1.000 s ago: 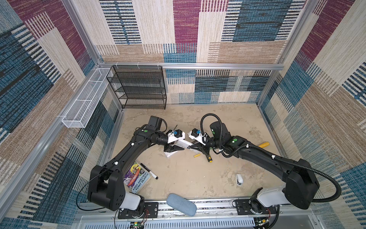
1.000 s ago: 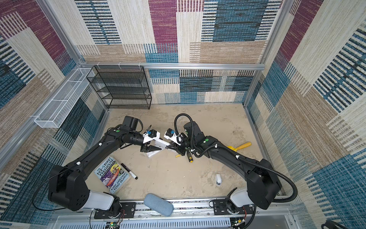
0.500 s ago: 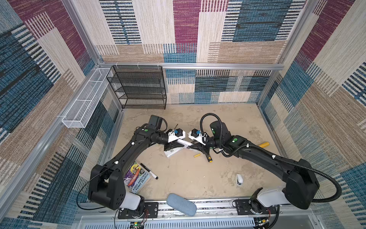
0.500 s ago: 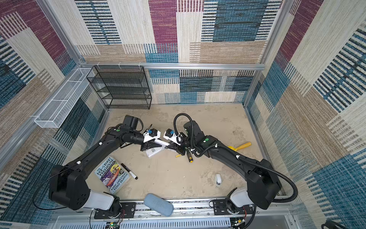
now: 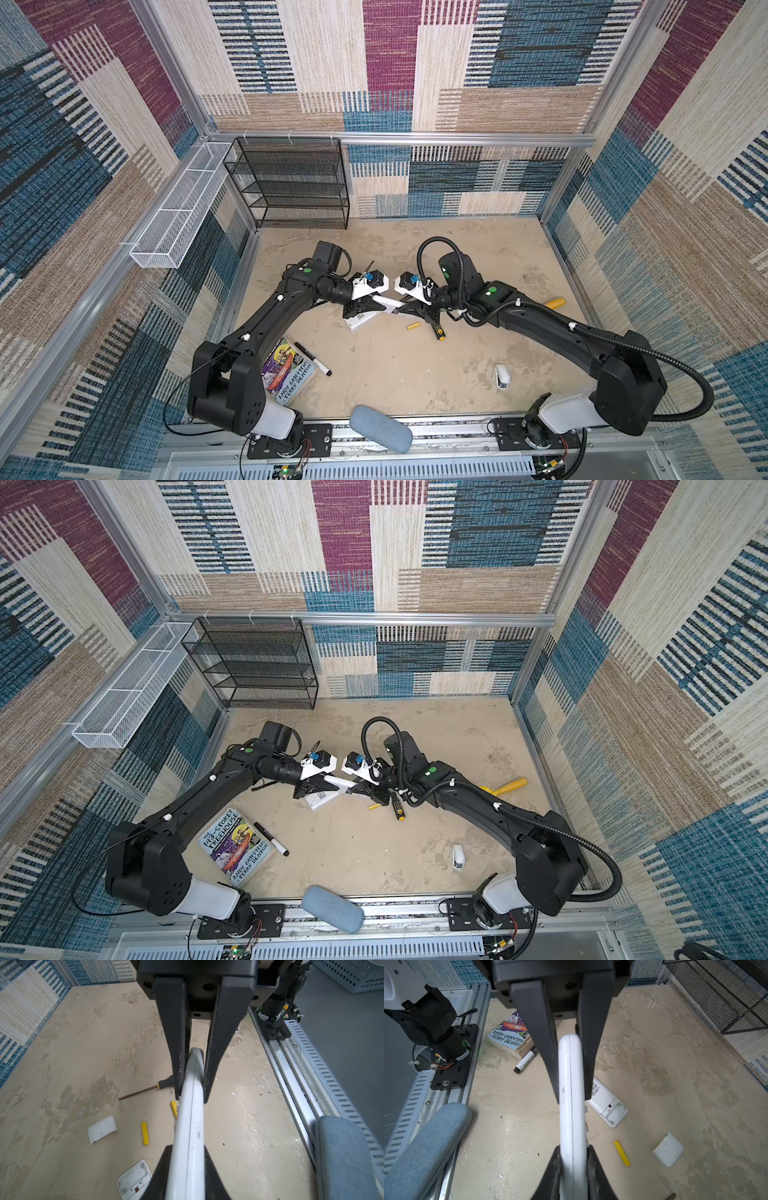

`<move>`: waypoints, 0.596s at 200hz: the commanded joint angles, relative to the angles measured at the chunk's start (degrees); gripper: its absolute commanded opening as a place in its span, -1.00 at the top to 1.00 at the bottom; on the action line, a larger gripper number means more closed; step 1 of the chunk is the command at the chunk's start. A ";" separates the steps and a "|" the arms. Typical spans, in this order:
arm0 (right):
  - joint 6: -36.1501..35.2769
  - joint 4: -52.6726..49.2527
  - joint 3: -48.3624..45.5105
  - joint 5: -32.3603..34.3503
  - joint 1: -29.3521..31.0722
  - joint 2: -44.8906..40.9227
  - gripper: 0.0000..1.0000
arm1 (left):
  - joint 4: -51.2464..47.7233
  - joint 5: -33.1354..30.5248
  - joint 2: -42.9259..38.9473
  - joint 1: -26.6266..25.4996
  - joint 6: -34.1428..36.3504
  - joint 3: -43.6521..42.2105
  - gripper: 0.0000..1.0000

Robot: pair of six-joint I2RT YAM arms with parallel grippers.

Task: Unload the batteries from the remote control

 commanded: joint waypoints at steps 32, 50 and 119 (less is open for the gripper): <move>3.09 4.89 0.14 2.09 0.13 -0.39 -0.17 | 0.83 -1.90 0.22 -0.11 -1.06 0.81 1.00; 4.38 6.48 -0.76 5.20 0.13 -1.32 -0.32 | 0.97 -2.75 0.45 -0.07 -2.19 1.15 1.00; 16.42 13.38 -5.80 18.68 -3.42 -6.50 -0.74 | 14.27 -8.21 -0.25 -0.02 -22.53 -1.34 1.00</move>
